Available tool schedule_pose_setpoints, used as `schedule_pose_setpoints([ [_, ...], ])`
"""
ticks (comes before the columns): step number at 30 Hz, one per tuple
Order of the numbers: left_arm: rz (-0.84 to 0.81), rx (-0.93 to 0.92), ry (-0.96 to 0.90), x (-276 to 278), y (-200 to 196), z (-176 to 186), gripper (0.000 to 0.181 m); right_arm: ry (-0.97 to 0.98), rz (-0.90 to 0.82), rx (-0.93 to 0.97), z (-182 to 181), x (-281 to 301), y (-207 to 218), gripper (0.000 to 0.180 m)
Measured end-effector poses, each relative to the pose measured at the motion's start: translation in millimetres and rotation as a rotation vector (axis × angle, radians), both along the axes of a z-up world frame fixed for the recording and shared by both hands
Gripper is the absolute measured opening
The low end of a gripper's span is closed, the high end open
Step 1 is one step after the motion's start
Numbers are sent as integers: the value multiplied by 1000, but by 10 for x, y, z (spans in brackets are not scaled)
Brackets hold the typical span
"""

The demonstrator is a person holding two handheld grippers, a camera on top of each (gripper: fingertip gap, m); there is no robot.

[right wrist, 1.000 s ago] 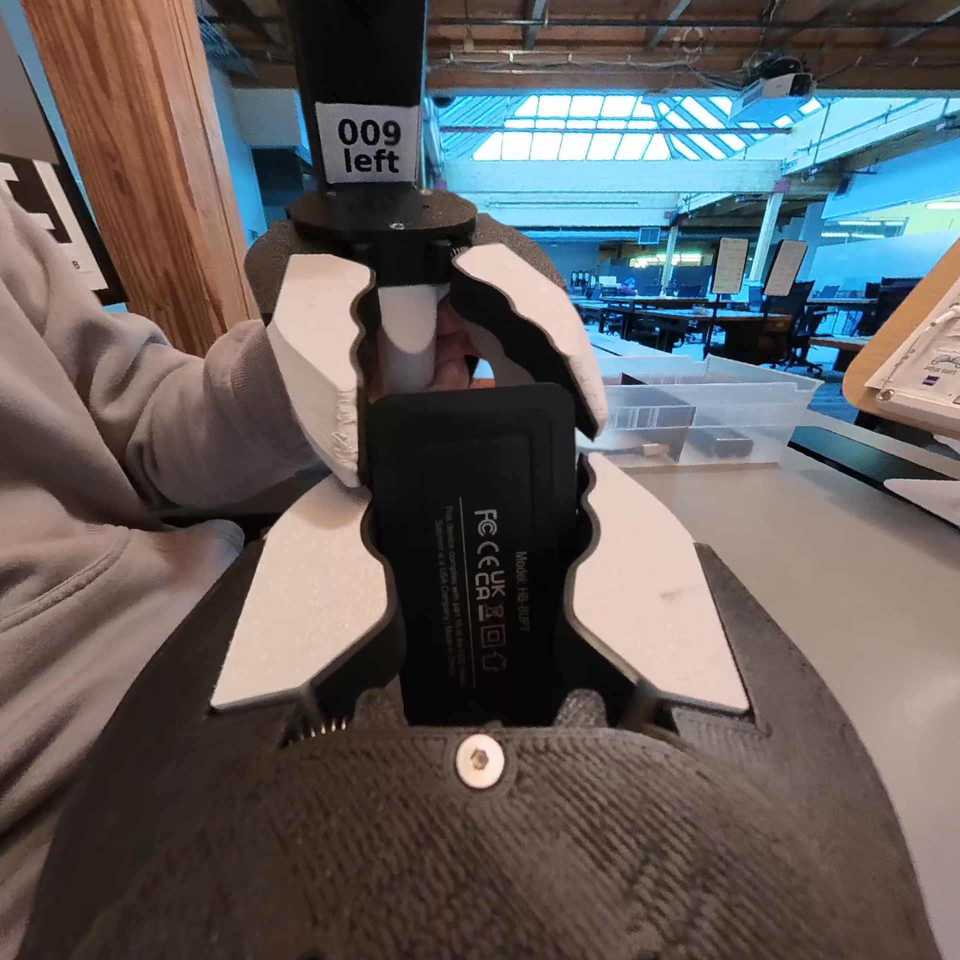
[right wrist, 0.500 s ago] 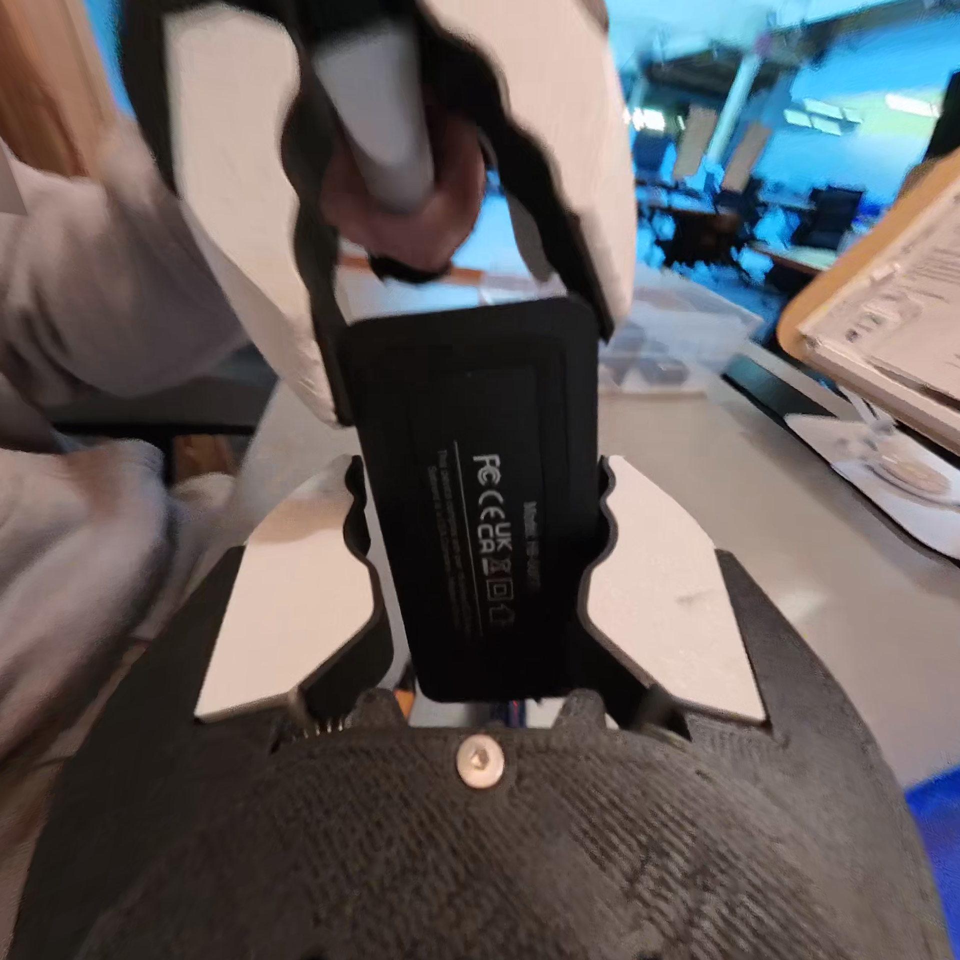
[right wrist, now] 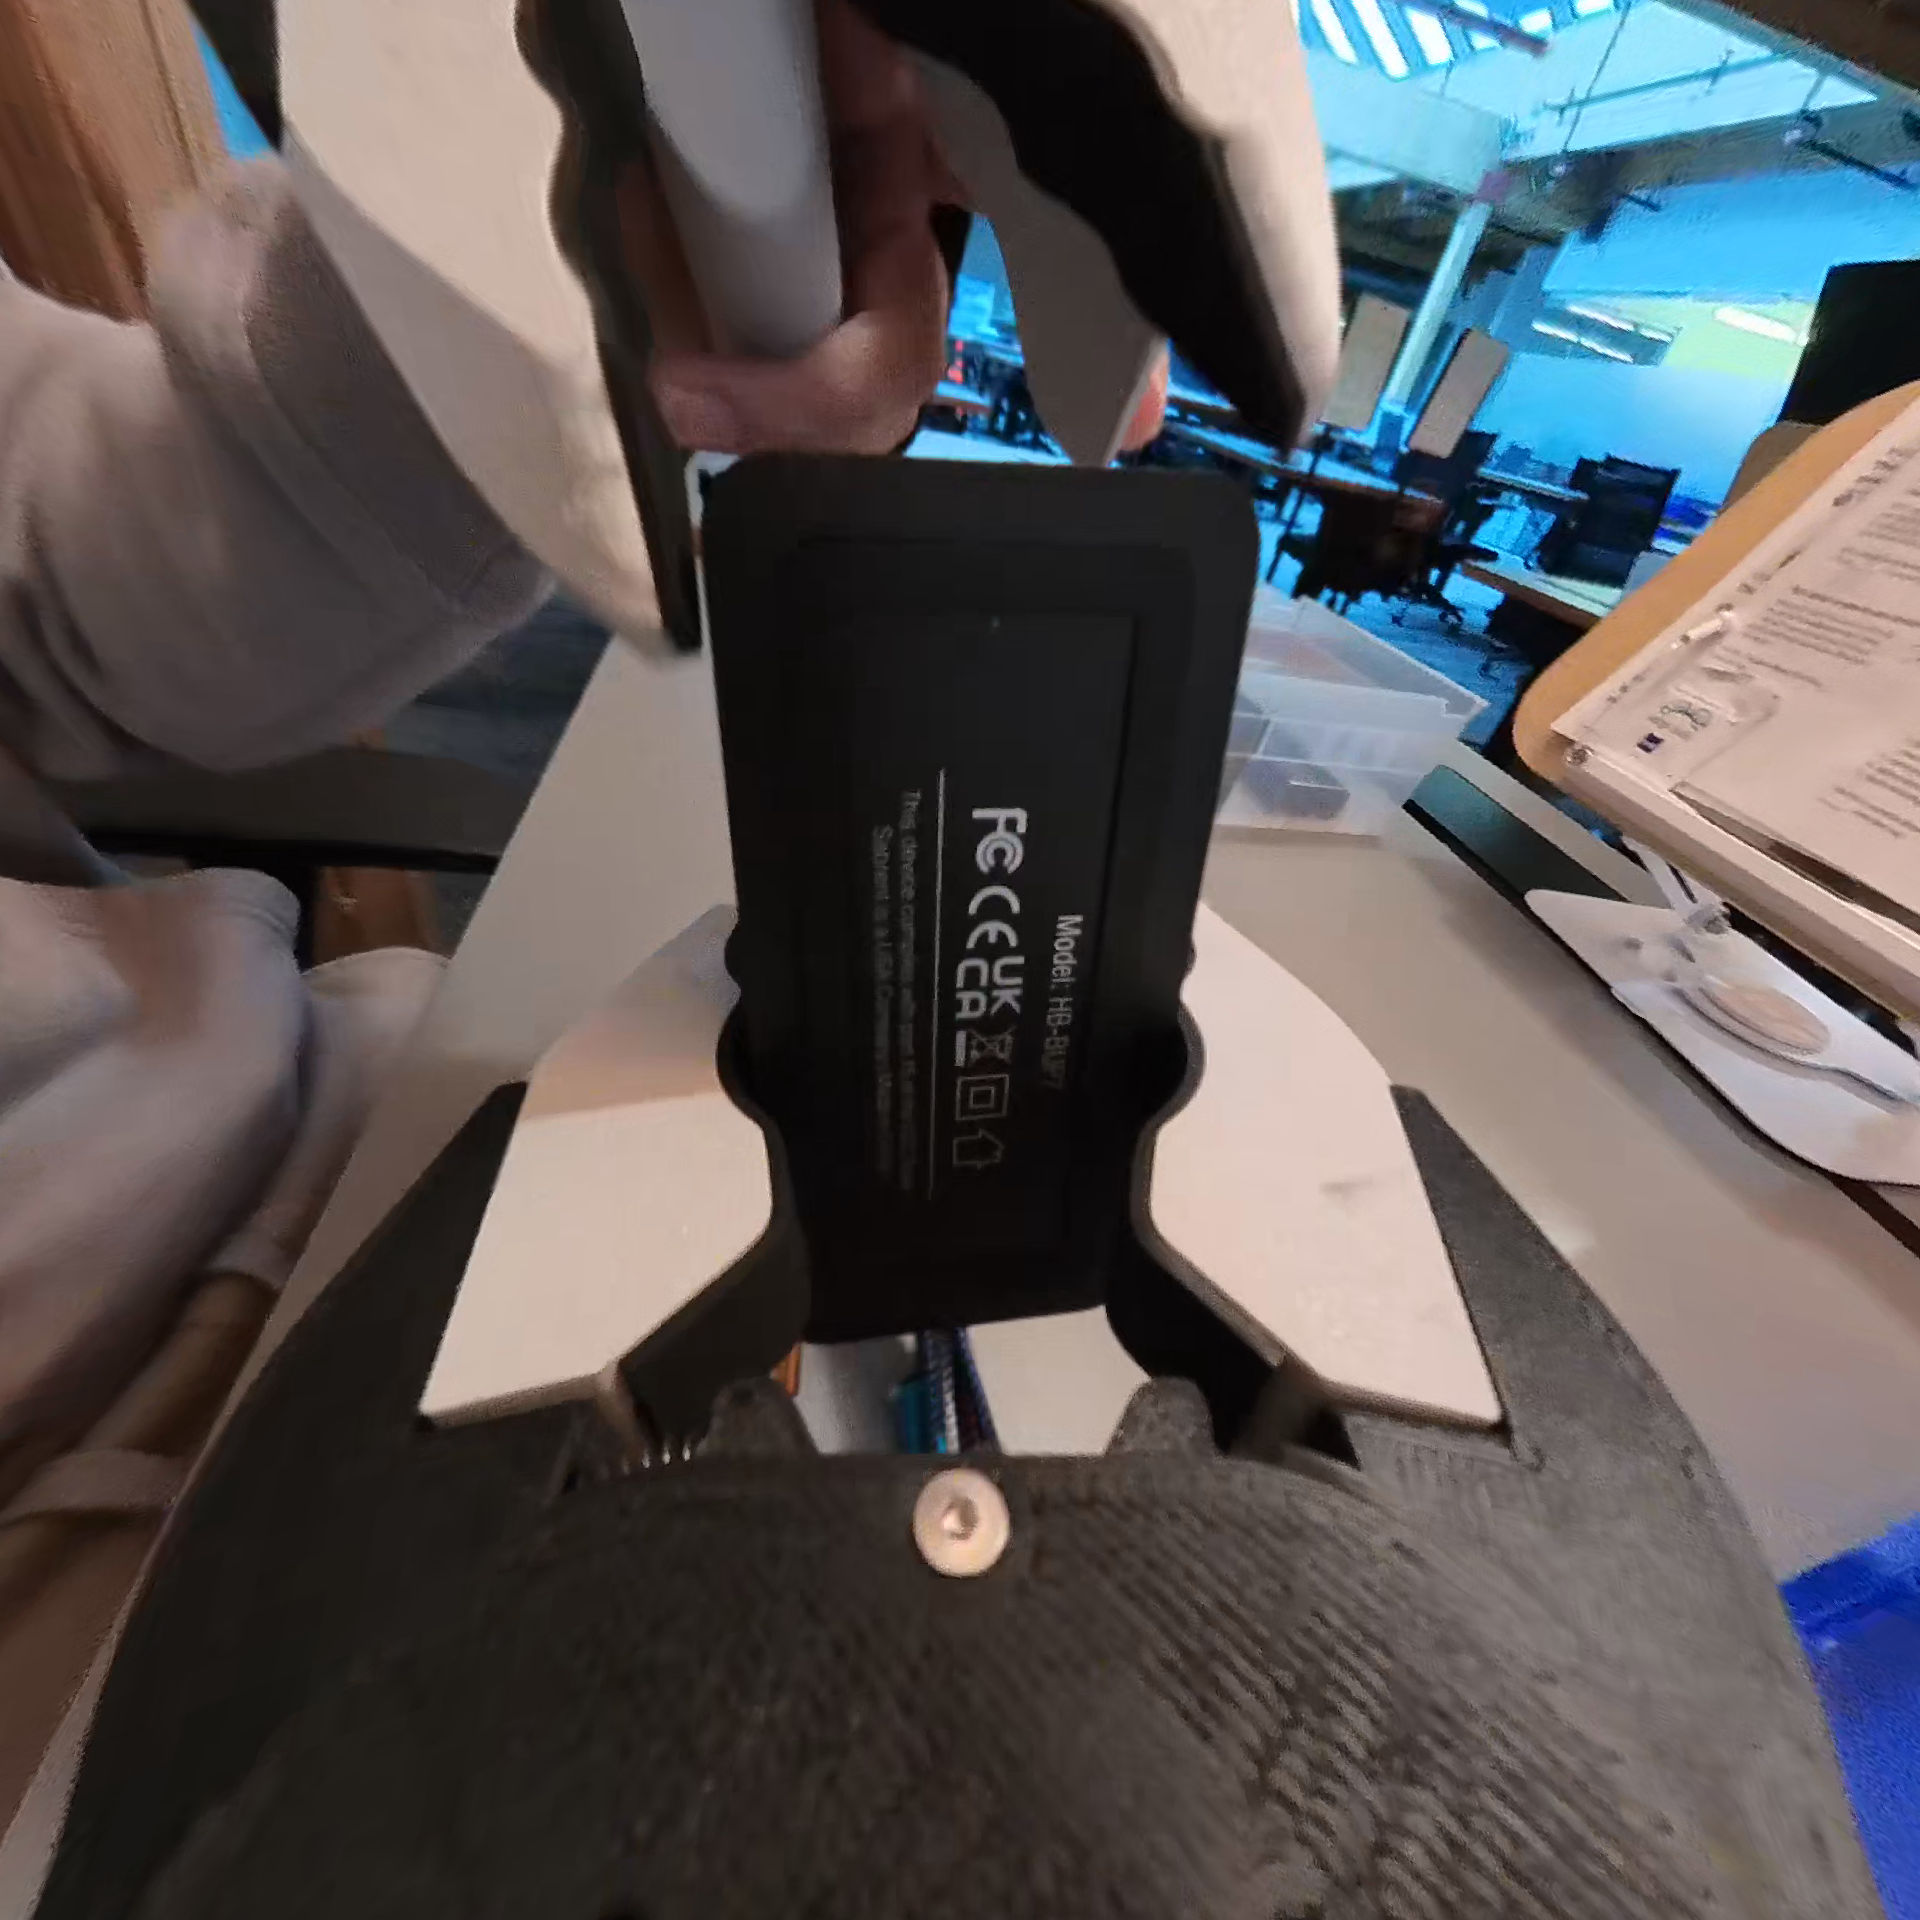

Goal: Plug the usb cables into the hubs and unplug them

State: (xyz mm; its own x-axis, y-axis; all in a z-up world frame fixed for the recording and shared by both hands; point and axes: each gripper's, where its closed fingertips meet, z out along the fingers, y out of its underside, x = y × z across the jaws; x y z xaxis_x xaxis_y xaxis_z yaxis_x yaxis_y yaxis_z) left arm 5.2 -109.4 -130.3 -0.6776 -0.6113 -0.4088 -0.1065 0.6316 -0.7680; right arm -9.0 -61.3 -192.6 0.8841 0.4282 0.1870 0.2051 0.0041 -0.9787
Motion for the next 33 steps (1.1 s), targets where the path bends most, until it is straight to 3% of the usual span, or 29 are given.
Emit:
schedule_pose_setpoints([
  [4, 42, -124, -41, -133, 153, 100, 50, 78, 55, 86, 81, 26, -89, 73],
  [7, 94, -175, 47, -191, 320, -101, 48, 134, 87, 131, 146, 44, -140, 74],
  [10, 145, -157, 94, -148, 418, -316, 32, 147, 112, 143, 167, 6, -141, 73],
  [15, 118, -210, 89, -108, 306, -314, 9, 135, 134, 138, 139, -73, -109, 74],
  [17, 122, -202, 102, -108, 310, -330, 8, 130, 135, 137, 125, -73, -112, 74],
  [21, 75, -207, 87, -115, 212, -295, 8, 79, 162, 67, -39, -170, -72, 73],
  [27, 122, -162, 78, -135, 327, -210, 11, 85, 105, 85, 77, -139, -6, 73],
  [30, 185, -265, -67, -168, 528, 34, 37, 76, 43, 74, 112, -20, -21, 73],
  [33, 232, -433, -161, -323, 825, 188, 42, 78, -56, 93, 267, 180, -82, 73],
])
